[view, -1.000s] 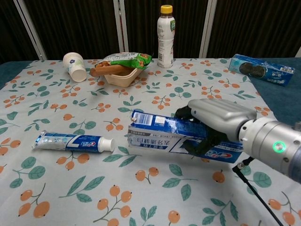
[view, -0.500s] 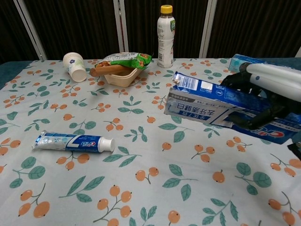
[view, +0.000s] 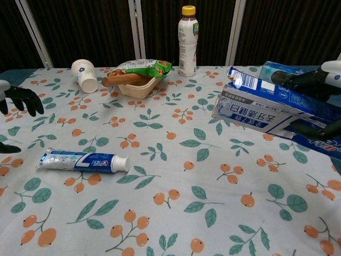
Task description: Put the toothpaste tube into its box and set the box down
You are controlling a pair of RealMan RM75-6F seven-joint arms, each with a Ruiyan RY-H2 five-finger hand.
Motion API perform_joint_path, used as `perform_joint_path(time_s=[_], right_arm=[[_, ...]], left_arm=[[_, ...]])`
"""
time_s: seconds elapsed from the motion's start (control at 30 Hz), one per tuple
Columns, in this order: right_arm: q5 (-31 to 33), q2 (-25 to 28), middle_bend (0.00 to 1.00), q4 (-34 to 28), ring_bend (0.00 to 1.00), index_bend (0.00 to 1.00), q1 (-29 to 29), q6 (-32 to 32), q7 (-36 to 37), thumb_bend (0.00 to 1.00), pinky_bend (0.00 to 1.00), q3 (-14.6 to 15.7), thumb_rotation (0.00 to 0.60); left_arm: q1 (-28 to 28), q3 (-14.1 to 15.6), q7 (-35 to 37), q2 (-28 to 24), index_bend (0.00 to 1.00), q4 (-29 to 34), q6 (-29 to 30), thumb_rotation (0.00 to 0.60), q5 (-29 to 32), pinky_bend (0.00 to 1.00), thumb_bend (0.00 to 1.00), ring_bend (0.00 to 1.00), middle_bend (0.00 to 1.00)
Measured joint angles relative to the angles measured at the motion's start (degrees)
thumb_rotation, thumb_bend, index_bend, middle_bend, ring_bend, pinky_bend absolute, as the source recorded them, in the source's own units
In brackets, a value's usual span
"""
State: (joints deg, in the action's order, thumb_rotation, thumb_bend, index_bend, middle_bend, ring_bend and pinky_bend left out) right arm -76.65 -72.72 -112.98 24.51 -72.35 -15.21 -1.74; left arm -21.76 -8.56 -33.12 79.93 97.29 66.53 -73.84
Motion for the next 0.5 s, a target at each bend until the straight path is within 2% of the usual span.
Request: perform_joint_path(time_s=[0.3, 0.5], right_arm=[[-0.34, 0.94, 0.51, -0.37, 0.47, 0.45, -0.59, 0.28, 1.7, 0.43, 0.44, -0.8, 0.6], [-0.47, 1.06, 0.51, -0.54, 0.47, 0.45, -0.88, 0.4, 1.96, 0.43, 0.44, -1.06, 0.6]], left_arm=[[-5.16, -0.73, -8.94, 5.91, 0.33, -3.22, -4.26, 0.6, 6.96, 0.37, 0.12, 0.31, 0.36], [-7.27, -0.53, -11.52, 9.01, 0.34, -5.6, -5.47, 0.6, 10.71, 0.38, 0.13, 0.32, 0.37]])
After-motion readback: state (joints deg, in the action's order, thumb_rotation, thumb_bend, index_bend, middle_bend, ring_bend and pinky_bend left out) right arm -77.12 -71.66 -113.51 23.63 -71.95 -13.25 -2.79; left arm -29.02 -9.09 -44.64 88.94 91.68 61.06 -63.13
